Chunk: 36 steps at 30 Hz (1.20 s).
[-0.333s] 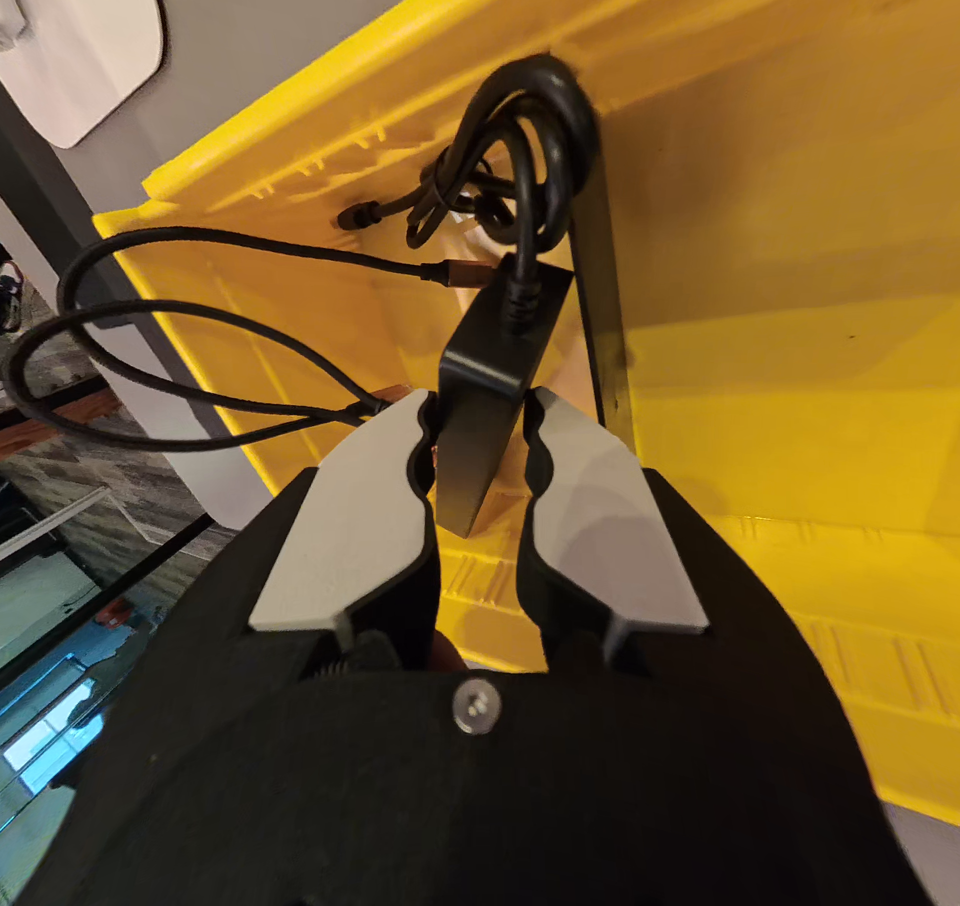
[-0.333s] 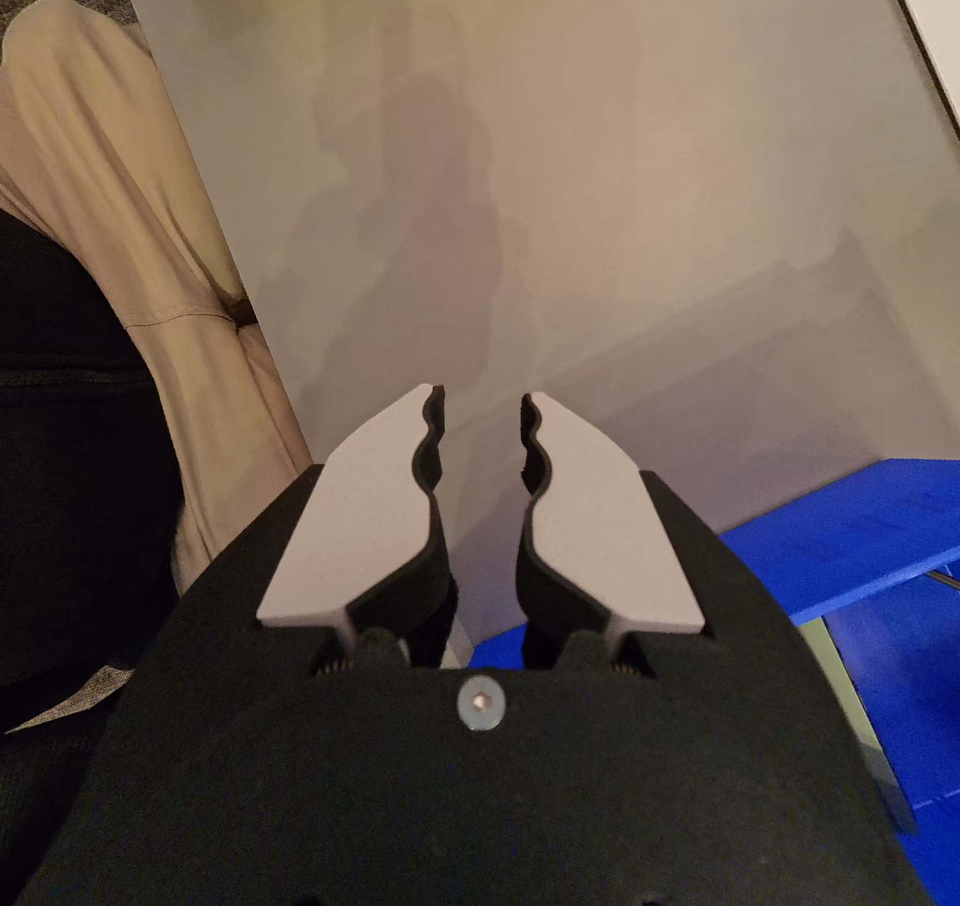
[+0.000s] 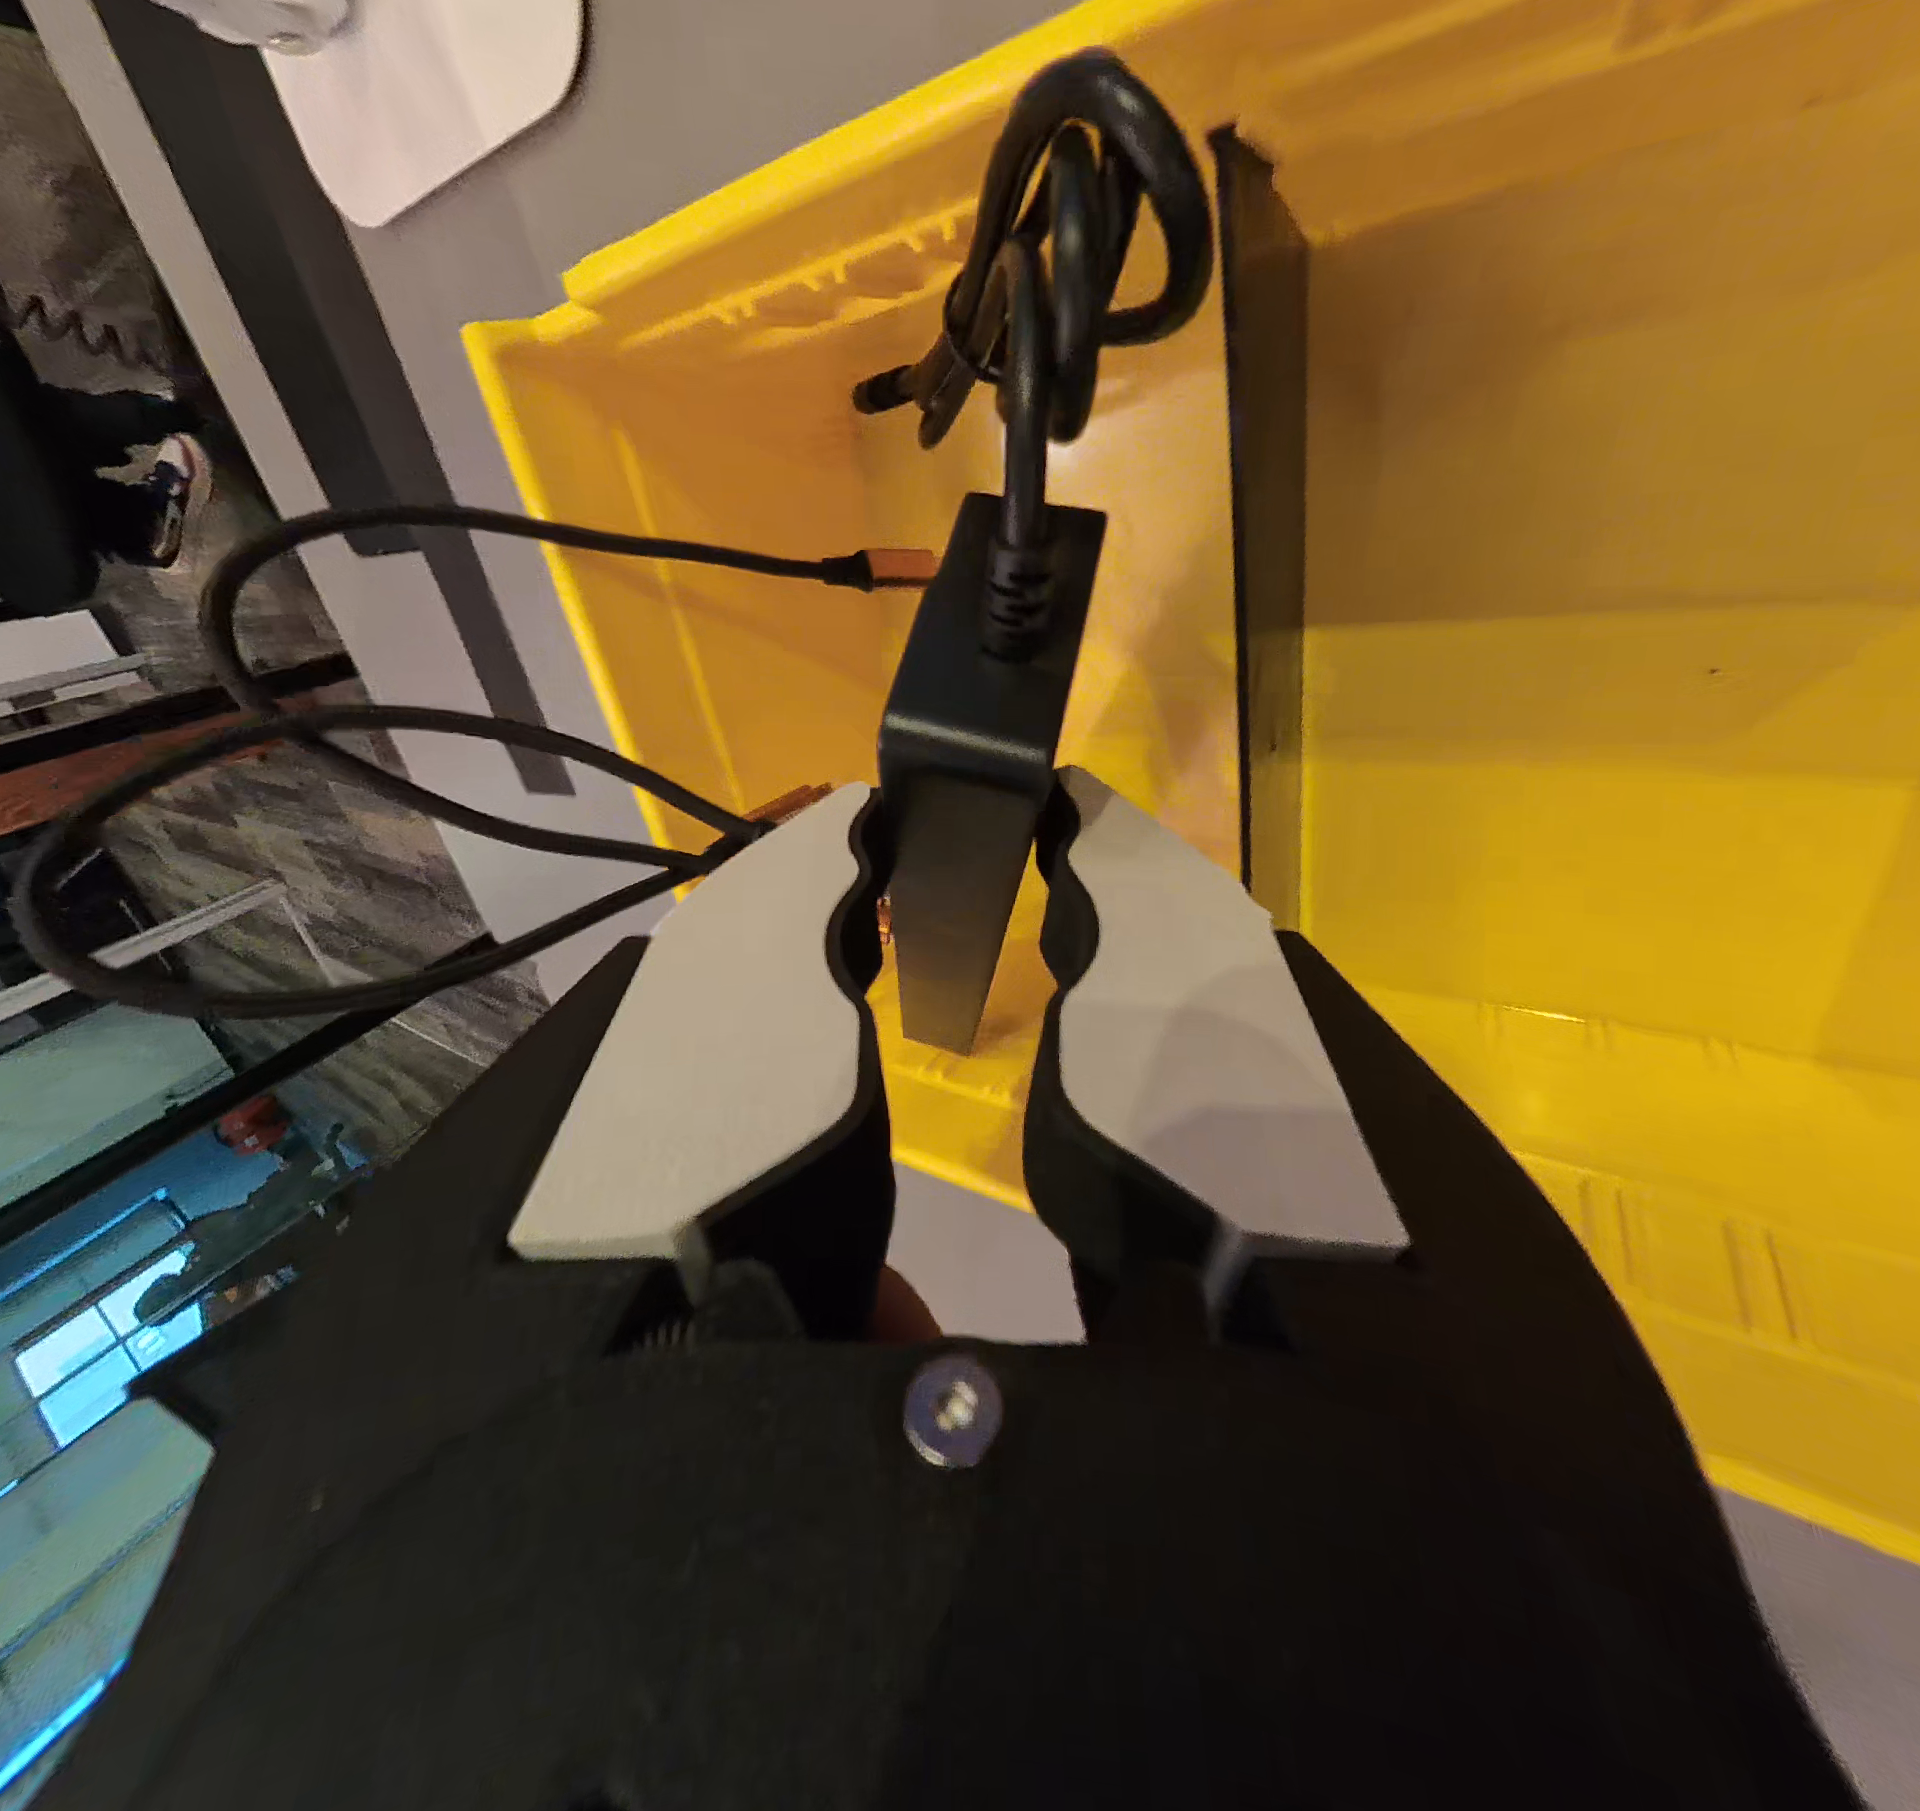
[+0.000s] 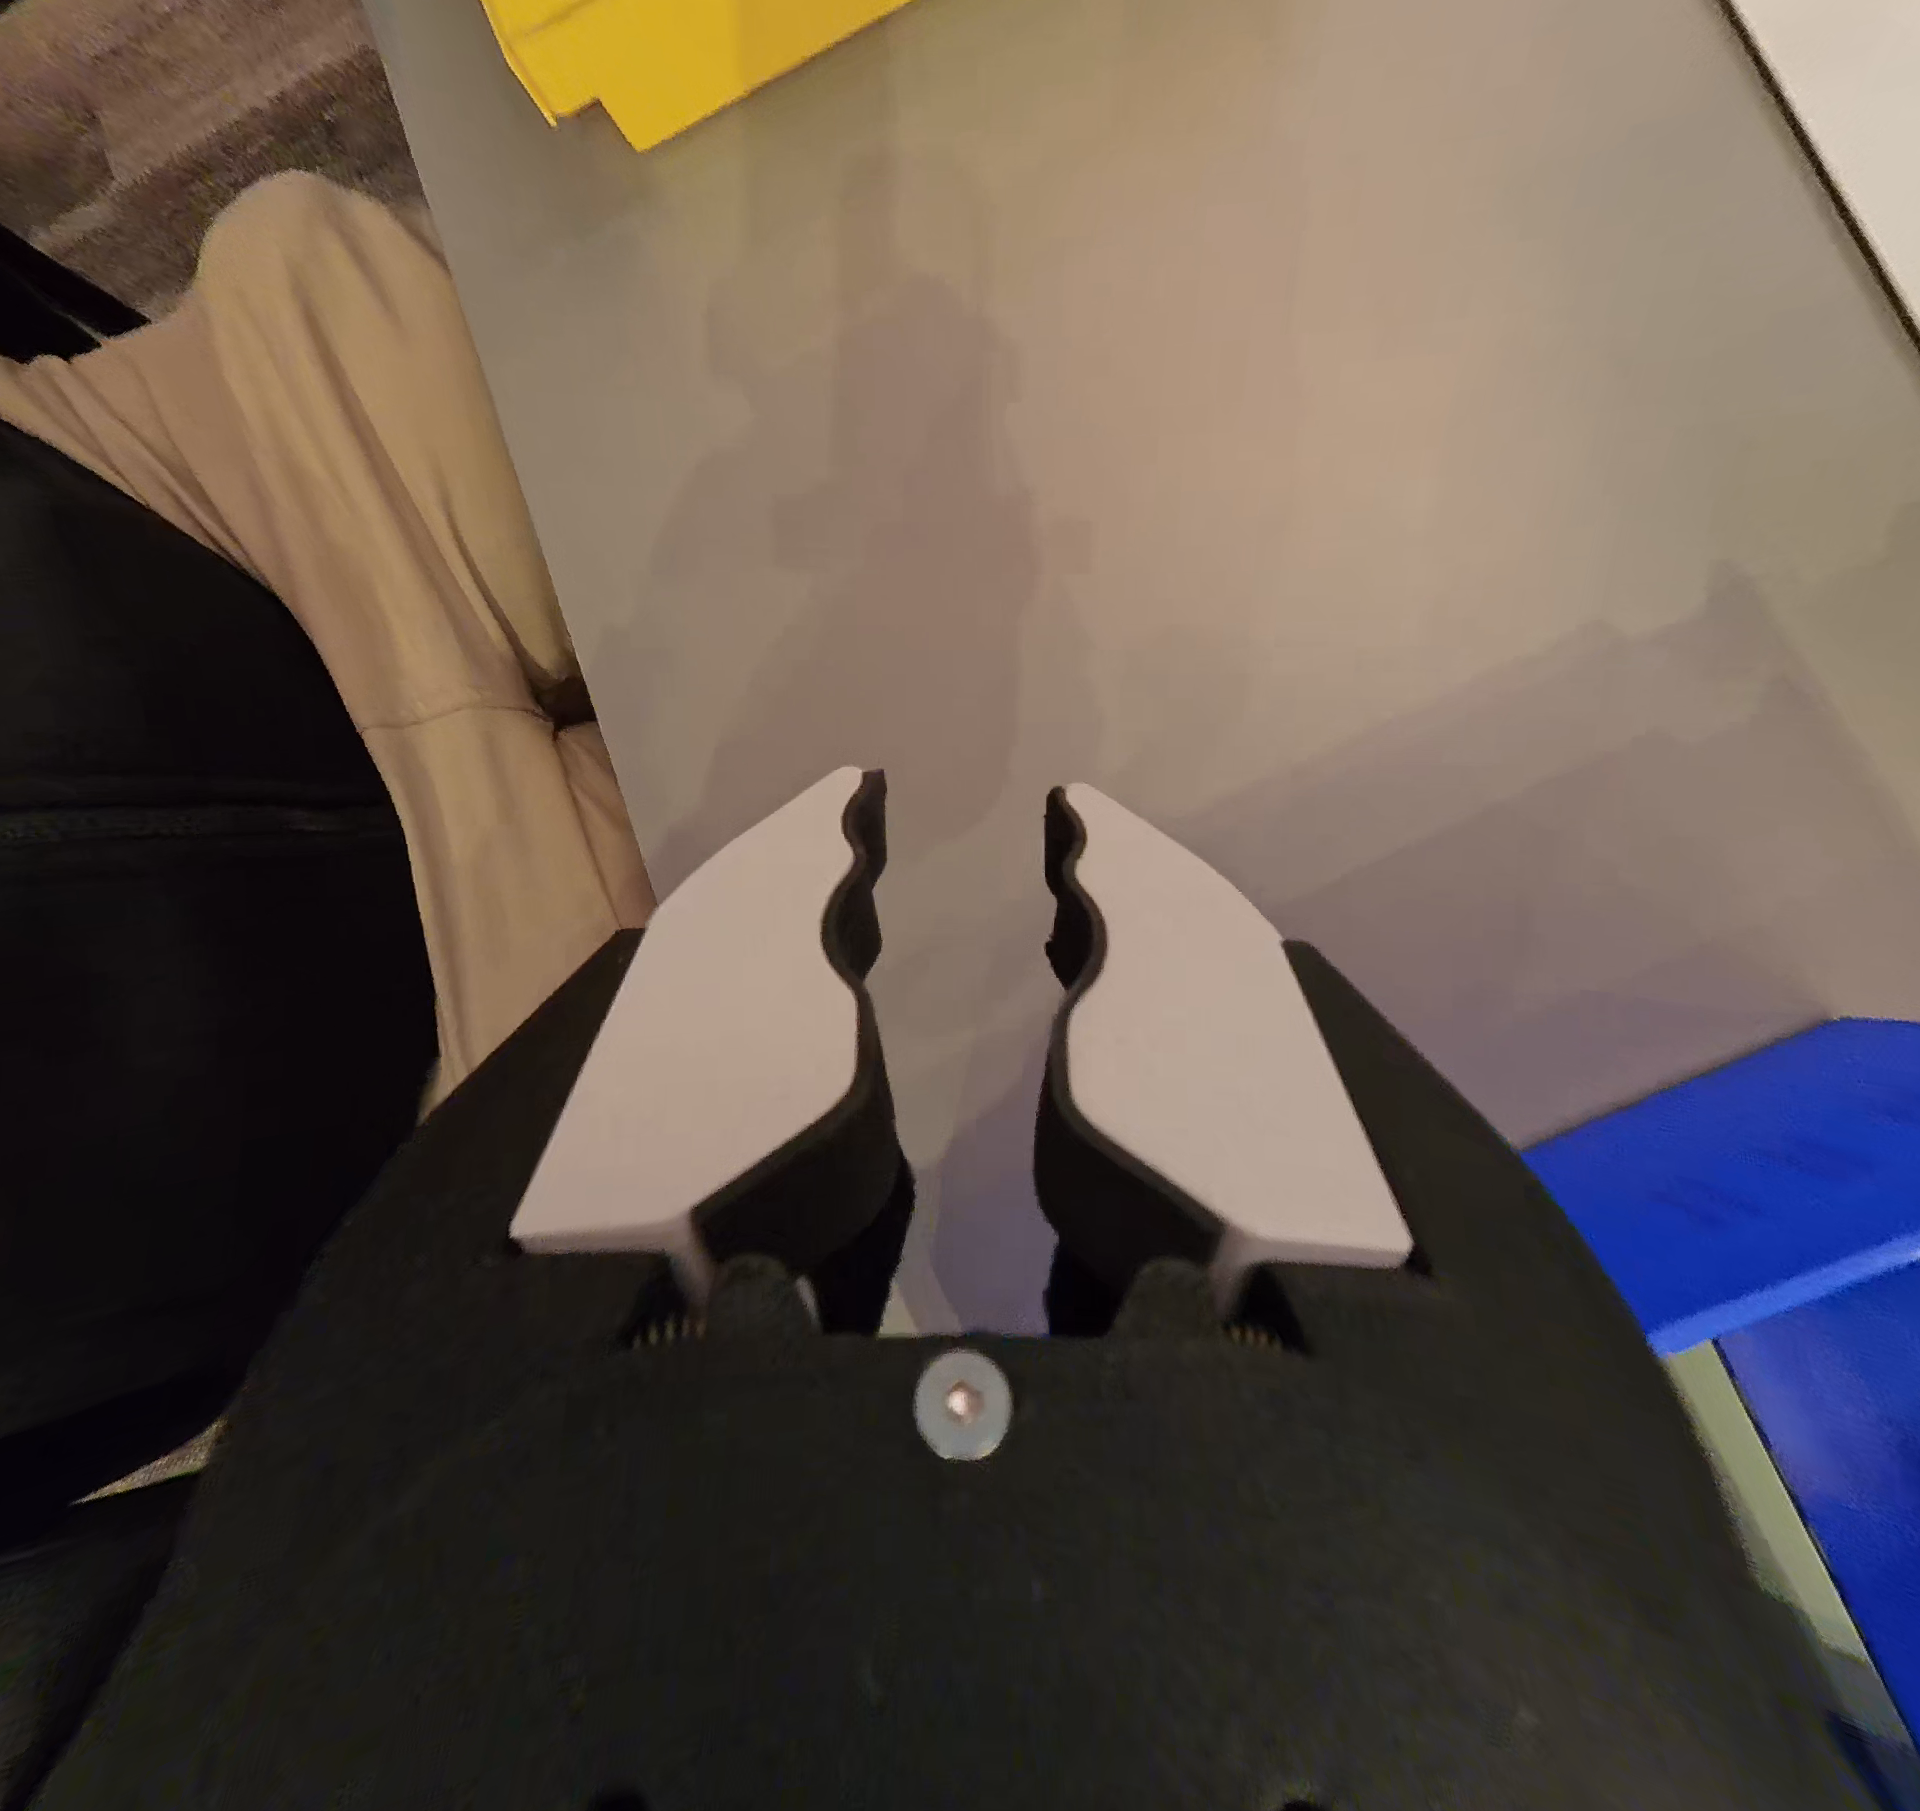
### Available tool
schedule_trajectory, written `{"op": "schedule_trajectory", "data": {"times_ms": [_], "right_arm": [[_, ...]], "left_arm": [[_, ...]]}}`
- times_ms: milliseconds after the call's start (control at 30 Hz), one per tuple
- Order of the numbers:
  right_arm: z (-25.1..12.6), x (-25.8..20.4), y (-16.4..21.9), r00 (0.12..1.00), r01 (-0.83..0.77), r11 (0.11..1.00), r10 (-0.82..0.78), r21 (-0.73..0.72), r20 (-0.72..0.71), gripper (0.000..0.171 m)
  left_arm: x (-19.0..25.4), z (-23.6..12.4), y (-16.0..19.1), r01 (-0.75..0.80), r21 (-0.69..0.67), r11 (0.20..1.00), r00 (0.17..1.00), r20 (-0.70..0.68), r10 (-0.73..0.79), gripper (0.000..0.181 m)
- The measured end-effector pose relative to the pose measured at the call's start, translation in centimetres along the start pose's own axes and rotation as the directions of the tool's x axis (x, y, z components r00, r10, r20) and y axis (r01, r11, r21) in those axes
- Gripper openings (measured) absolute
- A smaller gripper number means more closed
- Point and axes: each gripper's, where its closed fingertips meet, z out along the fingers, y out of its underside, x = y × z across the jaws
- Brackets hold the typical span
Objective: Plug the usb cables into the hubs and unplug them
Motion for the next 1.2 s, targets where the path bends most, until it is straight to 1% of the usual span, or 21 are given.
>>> {"op": "schedule_trajectory", "data": {"times_ms": [33, 233, 367, 400, 567, 633, 733, 867, 933, 967, 1000, 1067, 1133, 1200], "right_arm": [[0.0, -0.1, -0.4, 1.000, 0.001, 1.000, -0.001, 0.016, 0.002, 0.031], [-0.7, -0.5, -3.7, 0.998, 0.044, 0.987, -0.037, 0.154, -0.047, 0.042], [-1.4, -1.2, -6.6, 0.992, 0.099, 0.963, -0.077, 0.250, -0.098, 0.053], [-1.6, -1.3, -7.2, 0.990, 0.113, 0.957, -0.084, 0.267, -0.117, 0.057], [-1.7, -2.5, -10.2, 0.978, 0.175, 0.928, -0.125, 0.329, -0.169, 0.064], [-1.9, -2.8, -11.4, 0.969, 0.209, 0.913, -0.144, 0.350, -0.203, 0.068], [-1.6, -2.9, -12.6, 0.957, 0.241, 0.902, -0.159, 0.359, -0.243, 0.071], [0.3, -2.2, -12.3, 0.957, 0.229, 0.916, -0.152, 0.328, -0.245, 0.069], [1.4, -1.5, -11.3, 0.955, 0.222, 0.934, -0.150, 0.279, -0.258, 0.062], [1.8, -1.1, -10.7, 0.952, 0.223, 0.941, -0.154, 0.255, -0.266, 0.054], [2.1, -1.0, -10.3, 0.953, 0.225, 0.942, -0.159, 0.249, -0.258, 0.044], [2.3, 0.1, -9.2, 0.947, 0.211, 0.952, -0.143, 0.221, -0.286, 0.028], [2.2, 0.7, -8.4, 0.953, 0.189, 0.956, -0.123, 0.223, -0.278, 0.025], [2.1, 1.1, -7.9, 0.965, 0.138, 0.961, -0.075, 0.238, -0.253, 0.024]], "left_arm": [[-0.2, -0.5, 0.0, 0.001, -0.007, 1.000, 1.000, 0.010, -0.001, 0.027], [-2.5, -4.2, -0.7, 0.019, -0.026, 0.999, 0.996, 0.092, -0.017, 0.026], [-3.9, -6.8, -2.7, 0.023, -0.007, 1.000, 0.991, 0.132, -0.022, 0.026], [-4.1, -7.4, -3.5, 0.024, 0.000, 1.000, 0.991, 0.135, -0.024, 0.026], [-5.0, -9.2, -9.6, -0.023, 0.052, 0.998, 0.988, 0.154, 0.015, 0.025], [-4.7, -9.2, -12.3, -0.058, 0.051, 0.997, 0.989, 0.136, 0.050, 0.025], [-3.7, -8.5, -17.1, -0.109, 0.091, 0.990, 0.989, 0.114, 0.098, 0.025], [-1.6, -7.3, -23.3, -0.131, 0.210, 0.969, 0.991, 0.045, 0.125, 0.025], [-0.9, -6.8, -25.8, -0.138, 0.264, 0.955, 0.990, 0.027, 0.135, 0.025], [-0.5, -6.6, -26.8, -0.142, 0.285, 0.948, 0.989, 0.010, 0.145, 0.025], [-0.2, -6.4, -27.7, -0.143, 0.304, 0.942, 0.989, -0.002, 0.150, 0.025], [0.3, -5.5, -28.7, -0.151, 0.314, 0.937, 0.986, -0.019, 0.165, 0.026], [0.3, -4.9, -29.4, -0.111, 0.343, 0.933, 0.989, -0.049, 0.136, 0.027], [0.0, -4.6, -29.9, -0.104, 0.378, 0.920, 0.993, -0.019, 0.120, 0.031]]}}
